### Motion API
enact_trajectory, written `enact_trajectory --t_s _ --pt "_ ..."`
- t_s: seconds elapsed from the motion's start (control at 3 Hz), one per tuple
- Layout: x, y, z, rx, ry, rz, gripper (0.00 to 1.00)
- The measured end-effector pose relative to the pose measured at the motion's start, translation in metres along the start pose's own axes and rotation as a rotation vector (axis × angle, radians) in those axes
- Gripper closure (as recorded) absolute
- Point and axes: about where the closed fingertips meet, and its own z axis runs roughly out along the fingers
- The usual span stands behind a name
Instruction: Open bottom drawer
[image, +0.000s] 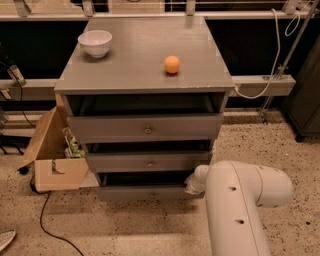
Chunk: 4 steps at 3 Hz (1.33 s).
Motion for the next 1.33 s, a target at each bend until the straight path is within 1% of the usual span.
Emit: enact_trajectory --t_s 0.33,0.67,1.0,1.33 --pt "0.000 0.000 0.000 0.000 0.000 0.000 0.58" --pt "0.000 0.002 0.001 -0.012 -0.001 -0.009 0.28" --pt "-0.001 0.002 -0.001 -0.015 0.000 -0.011 0.04" --pt "0.003 0.008 0.010 -0.047 0.036 -0.022 0.00"
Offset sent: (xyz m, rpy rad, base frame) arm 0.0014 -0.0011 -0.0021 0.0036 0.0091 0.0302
